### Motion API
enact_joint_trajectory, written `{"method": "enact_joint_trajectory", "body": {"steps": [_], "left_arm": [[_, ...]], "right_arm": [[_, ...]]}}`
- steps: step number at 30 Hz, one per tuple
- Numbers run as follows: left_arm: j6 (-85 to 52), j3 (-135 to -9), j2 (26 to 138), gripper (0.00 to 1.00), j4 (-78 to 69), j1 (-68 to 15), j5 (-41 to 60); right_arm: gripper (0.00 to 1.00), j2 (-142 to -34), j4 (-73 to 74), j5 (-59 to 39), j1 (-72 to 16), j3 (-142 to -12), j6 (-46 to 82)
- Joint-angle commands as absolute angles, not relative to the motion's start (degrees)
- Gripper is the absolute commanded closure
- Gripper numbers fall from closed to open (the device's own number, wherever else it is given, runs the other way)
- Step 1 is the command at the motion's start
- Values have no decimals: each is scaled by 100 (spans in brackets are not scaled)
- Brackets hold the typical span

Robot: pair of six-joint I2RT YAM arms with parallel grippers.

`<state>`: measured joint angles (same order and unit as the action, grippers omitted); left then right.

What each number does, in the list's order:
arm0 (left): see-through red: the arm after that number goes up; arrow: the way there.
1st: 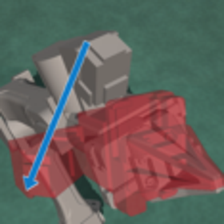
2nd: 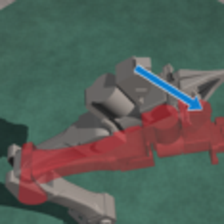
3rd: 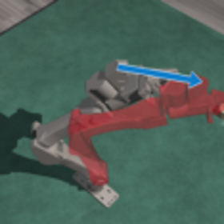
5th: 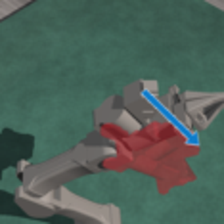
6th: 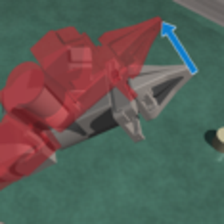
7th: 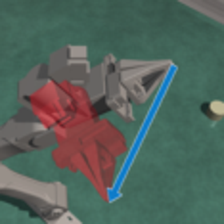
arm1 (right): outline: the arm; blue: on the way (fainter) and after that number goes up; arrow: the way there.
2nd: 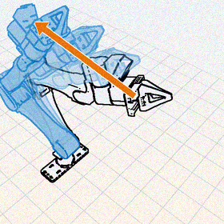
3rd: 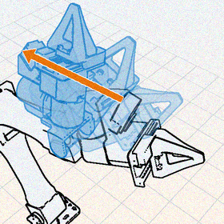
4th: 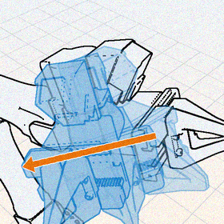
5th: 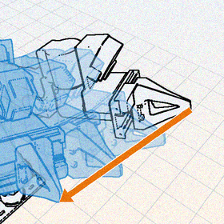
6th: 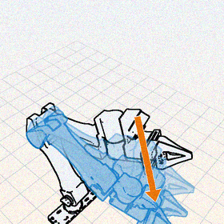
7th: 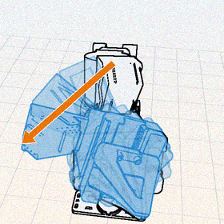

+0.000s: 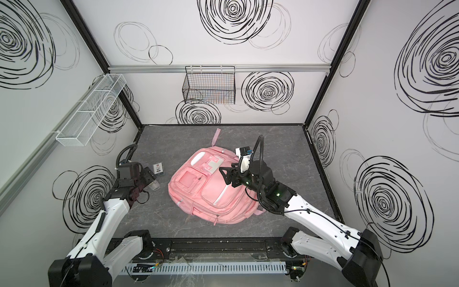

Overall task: Pack the student bag
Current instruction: 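Open the right gripper and withdraw both grippers from the bag, then lower the left gripper onto the clear pen box and grasp it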

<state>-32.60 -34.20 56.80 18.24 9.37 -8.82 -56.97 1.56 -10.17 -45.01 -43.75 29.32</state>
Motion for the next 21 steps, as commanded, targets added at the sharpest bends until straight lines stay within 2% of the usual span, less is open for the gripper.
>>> {"method": "enact_joint_trajectory", "body": {"steps": [1, 4, 9, 14, 21], "left_arm": [[-3229, -3323, 6004, 21, 1424, 1119, -841], [-3131, -3329, 6384, 21, 1303, 1225, -801], [-3147, -3343, 6789, 21, 1169, 1327, -677], [-3083, -3563, 7257, 23, 1262, 1321, -718], [-3104, -3817, 7567, 26, 1347, 1194, -910]], "right_arm": [[27, -5716, 427, -1175, -4535, -4300, 2842], [27, -5822, 457, -1290, -4527, -4316, 2732], [32, -6185, 407, -1701, -4526, -4450, 2546], [32, -6520, 438, -2010, -4526, -4484, 2427], [37, -6855, 533, -2395, -4509, -4535, 2205]]}}
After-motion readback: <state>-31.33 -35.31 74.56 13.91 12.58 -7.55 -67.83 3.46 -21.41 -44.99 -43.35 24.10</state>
